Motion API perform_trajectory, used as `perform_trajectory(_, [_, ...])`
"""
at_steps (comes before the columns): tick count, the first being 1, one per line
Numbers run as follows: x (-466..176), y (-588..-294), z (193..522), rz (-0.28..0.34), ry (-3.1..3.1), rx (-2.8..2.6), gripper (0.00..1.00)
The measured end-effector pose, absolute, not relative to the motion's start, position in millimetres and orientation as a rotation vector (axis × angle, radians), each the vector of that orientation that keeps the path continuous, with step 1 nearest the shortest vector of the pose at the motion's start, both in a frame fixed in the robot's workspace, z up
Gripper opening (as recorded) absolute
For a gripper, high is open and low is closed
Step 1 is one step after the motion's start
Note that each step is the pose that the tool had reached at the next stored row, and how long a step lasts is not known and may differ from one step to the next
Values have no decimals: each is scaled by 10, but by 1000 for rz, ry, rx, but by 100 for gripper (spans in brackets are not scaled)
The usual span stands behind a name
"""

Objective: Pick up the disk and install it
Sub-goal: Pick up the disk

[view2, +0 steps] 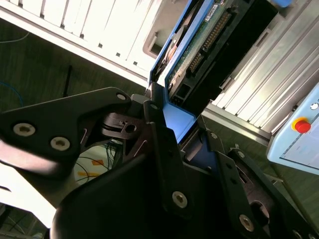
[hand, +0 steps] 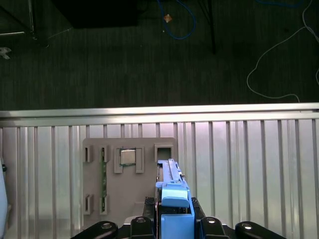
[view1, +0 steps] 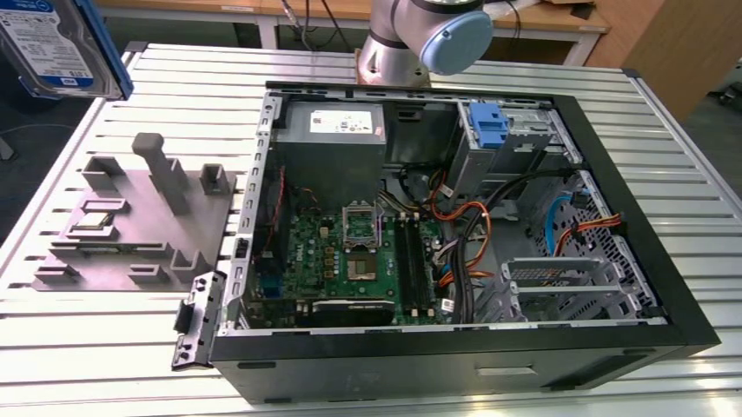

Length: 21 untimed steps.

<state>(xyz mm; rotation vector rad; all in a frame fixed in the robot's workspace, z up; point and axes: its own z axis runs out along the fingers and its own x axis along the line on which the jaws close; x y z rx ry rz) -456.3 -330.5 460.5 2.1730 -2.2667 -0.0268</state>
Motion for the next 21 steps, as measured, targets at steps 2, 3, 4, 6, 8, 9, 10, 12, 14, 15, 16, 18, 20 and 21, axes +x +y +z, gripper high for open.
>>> perform_trajectory(2, [-4554, -3304, 4606, -27, -2267, 2173, 36])
perform_trajectory(3, [-4545, -3305, 4605, -27, -2267, 2173, 36])
perform_trajectory(4, [-4542, -3305, 4605, -27, -2267, 2173, 36])
perform_trajectory(6, [-4542, -3305, 4606, -27, -2267, 2173, 36])
perform_trajectory(8, [-4542, -3305, 4626, -27, -2267, 2173, 36])
perform_trajectory(9, [-4542, -3305, 4642, -27, -2267, 2173, 36])
perform_trajectory(10, [-4542, -3305, 4658, -27, -2267, 2173, 36])
perform_trajectory(12, [-4542, -3305, 4689, -27, -2267, 2173, 36])
perform_trajectory(14, [-4542, -3305, 4720, -27, -2267, 2173, 36])
perform_trajectory(15, [-4542, -3305, 4732, -27, -2267, 2173, 36])
perform_trajectory(16, [-4542, -3305, 4746, -27, -2267, 2173, 36])
perform_trajectory(18, [-4542, -3305, 4774, -27, -2267, 2173, 36])
perform_trajectory(20, [-4542, -3305, 4798, -27, -2267, 2173, 36])
perform_trajectory(21, [-4542, -3305, 4810, -27, -2267, 2173, 36])
